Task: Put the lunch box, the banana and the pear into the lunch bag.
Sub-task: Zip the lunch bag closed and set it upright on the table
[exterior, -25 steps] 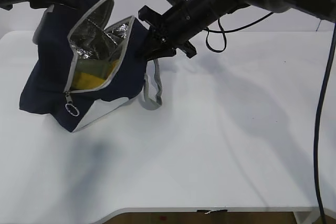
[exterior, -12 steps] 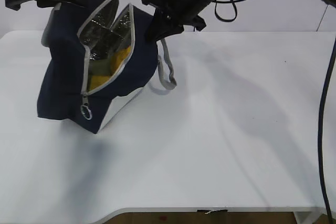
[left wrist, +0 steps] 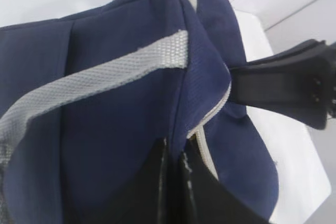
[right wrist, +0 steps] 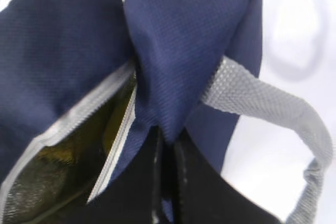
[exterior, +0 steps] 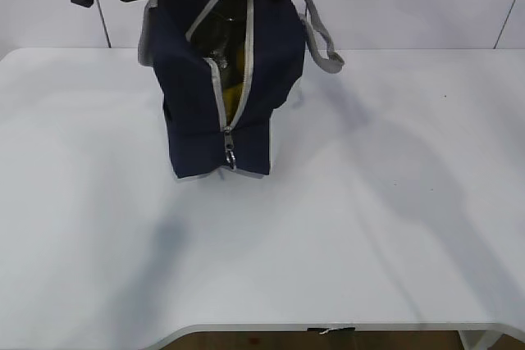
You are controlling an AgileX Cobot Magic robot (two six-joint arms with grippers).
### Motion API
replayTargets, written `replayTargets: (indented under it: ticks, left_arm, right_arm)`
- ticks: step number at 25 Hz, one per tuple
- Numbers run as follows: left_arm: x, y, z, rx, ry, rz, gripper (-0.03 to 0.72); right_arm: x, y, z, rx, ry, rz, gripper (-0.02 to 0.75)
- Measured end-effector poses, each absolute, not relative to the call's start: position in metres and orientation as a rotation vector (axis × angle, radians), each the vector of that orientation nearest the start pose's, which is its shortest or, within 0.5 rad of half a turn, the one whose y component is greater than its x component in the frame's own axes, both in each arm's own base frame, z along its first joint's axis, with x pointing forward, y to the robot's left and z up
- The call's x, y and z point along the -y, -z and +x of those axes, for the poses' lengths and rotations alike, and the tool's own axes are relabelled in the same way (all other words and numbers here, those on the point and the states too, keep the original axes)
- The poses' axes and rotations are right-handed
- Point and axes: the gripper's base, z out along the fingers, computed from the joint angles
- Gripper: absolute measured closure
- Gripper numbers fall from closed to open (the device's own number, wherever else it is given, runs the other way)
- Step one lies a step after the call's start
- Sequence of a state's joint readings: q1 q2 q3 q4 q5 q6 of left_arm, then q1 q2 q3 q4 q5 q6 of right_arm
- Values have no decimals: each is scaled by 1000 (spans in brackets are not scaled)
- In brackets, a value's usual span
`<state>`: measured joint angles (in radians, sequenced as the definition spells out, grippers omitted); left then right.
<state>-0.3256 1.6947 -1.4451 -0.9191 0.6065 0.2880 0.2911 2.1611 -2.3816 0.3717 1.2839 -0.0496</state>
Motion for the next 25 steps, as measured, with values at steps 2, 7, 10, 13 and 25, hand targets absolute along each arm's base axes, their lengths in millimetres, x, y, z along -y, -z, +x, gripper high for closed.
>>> replayTargets:
  ticks: [2,7,10,13,25]
  left_arm:
    - [174,-337,356,-2220,1005,73,694]
    - [199,-339,345,-2204,1027,135,694]
    - [215,-340,337,-2187,1049,161,694]
    - [231,-342,328,-2172,1073,192,695]
    - [260,-321,323,-2211,1100,216,695]
  right_arm:
    - [-160,-368,434,-2517,-541,-436,727]
    - [-147,-361,415,-2596,-414,-463,727]
    - [-140,-362,403,-2619,-359,-481,727]
    - [-133,-367,390,-2623,-307,-501,727]
    - [-118,-359,369,-2675,-161,-559,728]
